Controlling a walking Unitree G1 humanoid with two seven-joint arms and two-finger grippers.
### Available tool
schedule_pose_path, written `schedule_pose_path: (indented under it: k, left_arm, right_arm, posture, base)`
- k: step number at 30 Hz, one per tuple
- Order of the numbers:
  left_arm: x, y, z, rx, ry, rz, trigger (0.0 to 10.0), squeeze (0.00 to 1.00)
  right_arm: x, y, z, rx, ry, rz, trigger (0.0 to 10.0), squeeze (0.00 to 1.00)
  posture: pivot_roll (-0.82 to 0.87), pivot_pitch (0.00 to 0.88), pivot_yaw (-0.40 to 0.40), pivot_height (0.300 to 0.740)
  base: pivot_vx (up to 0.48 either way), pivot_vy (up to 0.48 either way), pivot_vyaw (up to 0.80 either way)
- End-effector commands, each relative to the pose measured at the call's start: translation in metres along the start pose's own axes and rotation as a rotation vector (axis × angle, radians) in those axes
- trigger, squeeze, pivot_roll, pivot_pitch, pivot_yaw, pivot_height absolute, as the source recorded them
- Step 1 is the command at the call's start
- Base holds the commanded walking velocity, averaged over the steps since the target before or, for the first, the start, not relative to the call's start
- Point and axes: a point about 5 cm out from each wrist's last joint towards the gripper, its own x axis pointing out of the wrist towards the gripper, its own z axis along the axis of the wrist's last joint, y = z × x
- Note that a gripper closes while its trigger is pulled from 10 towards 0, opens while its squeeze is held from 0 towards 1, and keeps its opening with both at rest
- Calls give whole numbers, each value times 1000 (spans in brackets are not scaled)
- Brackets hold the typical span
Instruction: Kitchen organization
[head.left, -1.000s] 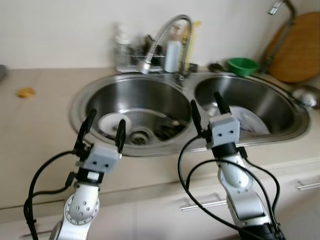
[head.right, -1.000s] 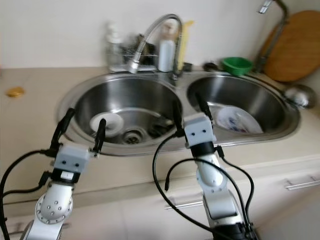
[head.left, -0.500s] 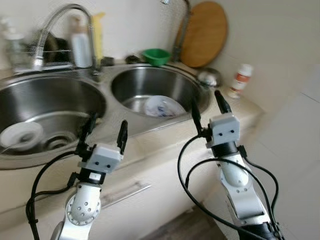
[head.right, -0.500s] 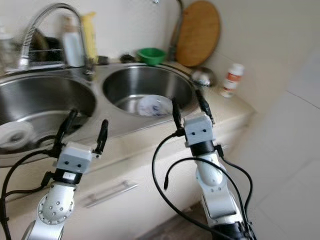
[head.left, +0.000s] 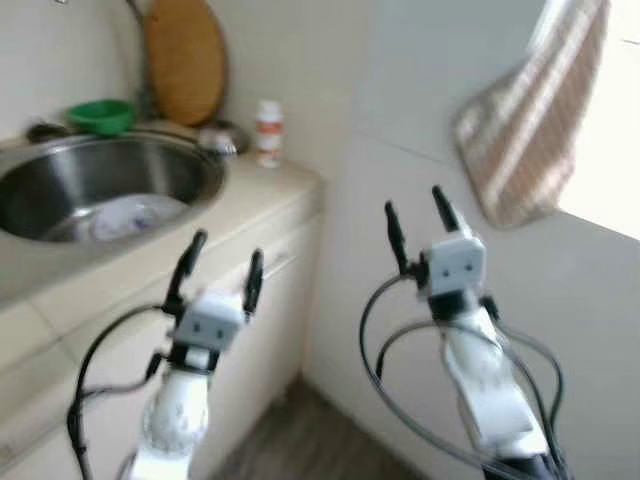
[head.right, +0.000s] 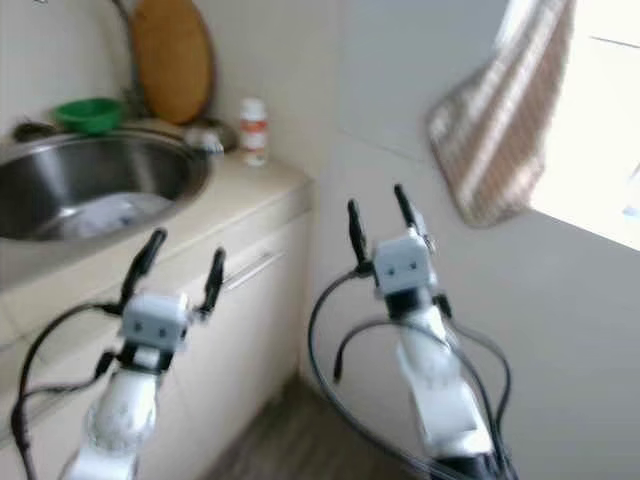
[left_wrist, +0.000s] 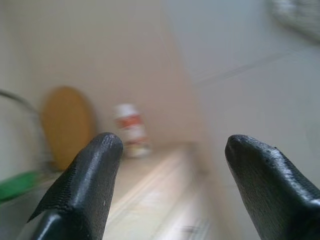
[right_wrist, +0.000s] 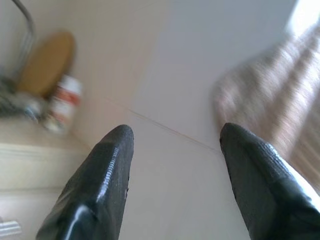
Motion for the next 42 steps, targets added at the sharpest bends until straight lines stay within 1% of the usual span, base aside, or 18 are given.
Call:
schedule_pose_path:
  k: [1, 2, 3, 6, 9, 10, 11, 12, 13, 21, 25, 29, 32, 34, 36, 37, 39, 42]
  left_arm:
    - [1, 1, 0, -4, 8, -11, 10000, 0]
    - [1, 1, -1, -7, 12, -17, 10000, 0]
    - [1, 1, -1, -7, 12, -17, 10000, 0]
    - [0, 0, -1, -17, 10, -28, 10000, 0]
    - [0, 0, -1, -17, 13, -31, 10000, 0]
    - [-1, 0, -2, -18, 15, -32, 10000, 0]
    - [-1, 0, -2, -23, 21, -33, 10000, 0]
    - [-1, 0, -2, -23, 21, -33, 10000, 0]
    - [-1, 0, -3, -27, 27, -34, 10000, 0]
    - [-2, -2, -6, -23, 47, -60, 10000, 0]
    - [-4, -3, -11, -29, 85, -68, 10000, 0]
    - [-6, -4, -17, -37, 132, -78, 10000, 0]
    - [-7, -6, -21, -24, 166, -97, 10000, 0]
    - [-7, -6, -23, -21, 179, -104, 10000, 0]
    - [-8, -7, -25, -29, 200, -106, 10000, 0]
    - [-8, -7, -25, -29, 200, -106, 10000, 0]
    - [-8, -8, -27, -33, 212, -114, 10000, 0]
    - [-9, -8, -27, -34, 217, -118, 10000, 0]
  right_arm:
    - [2, 0, 5, 16, -18, 3, 10000, 0]
    - [-1, 0, 1, 12, 11, 12, 10000, 0]
    - [-1, 0, 1, 12, 11, 12, 10000, 0]
    - [-5, -1, -8, 10, 67, 18, 10000, 0]
    - [-6, -2, -10, 10, 85, 16, 10000, 0]
    - [-7, -2, -13, 8, 107, 16, 10000, 0]
    - [-11, -5, -23, 1, 177, 1, 10000, 0]
    - [-11, -5, -23, 1, 177, 1, 10000, 0]
    - [-13, -8, -28, 4, 210, -6, 10000, 0]
    - [-21, -10, -32, -5, 248, 3, 10000, 0]
    - [-30, -11, -36, -20, 301, 12, 10000, 0]
    - [-38, -8, -41, -31, 338, 58, 10000, 0]
    - [-46, -5, -47, -80, 391, 109, 10000, 0]
    - [-50, -4, -52, -90, 426, 133, 10000, 0]
    - [-55, 3, -58, -130, 475, 205, 10000, 0]
    - [-55, 3, -58, -130, 475, 205, 10000, 0]
    - [-58, 9, -61, -134, 495, 241, 10000, 0]
    - [-58, 11, -63, -101, 506, 239, 10000, 0]
  posture:
    - [72, 0, -64, 740]
    - [73, 0, -63, 740]
    - [73, 0, -63, 740]
    - [74, 0, -63, 740]
    - [74, 0, -63, 740]
    - [73, 0, -63, 740]
    - [72, 0, -62, 740]
    - [72, 0, -62, 740]
    - [69, 0, -61, 740]
    - [60, 0, -60, 740]
    - [55, 0, -58, 740]
    - [50, 0, -56, 740]
    - [47, 0, -55, 740]
    - [45, 0, -54, 740]
    - [44, 0, -53, 740]
    - [44, 0, -53, 740]
    - [48, 0, -53, 740]
    - [52, 0, -52, 740]
  base:
    - [0, 480, -800]
    - [0, 480, -800]
    - [0, 480, -800]
    - [0, 0, -800]
    - [0, 0, -800]
    - [0, 0, -800]
    - [0, 0, -800]
    - [0, 0, -800]
    - [0, 0, -800]
    - [0, 0, -800]
    - [0, 0, -800]
    - [0, 0, -800]
    - [0, 0, -696]
    - [0, 0, 0]
    - [0, 0, 0]
    - [0, 0, 0]
    - [0, 0, 0]
    - [0, 0, 0]
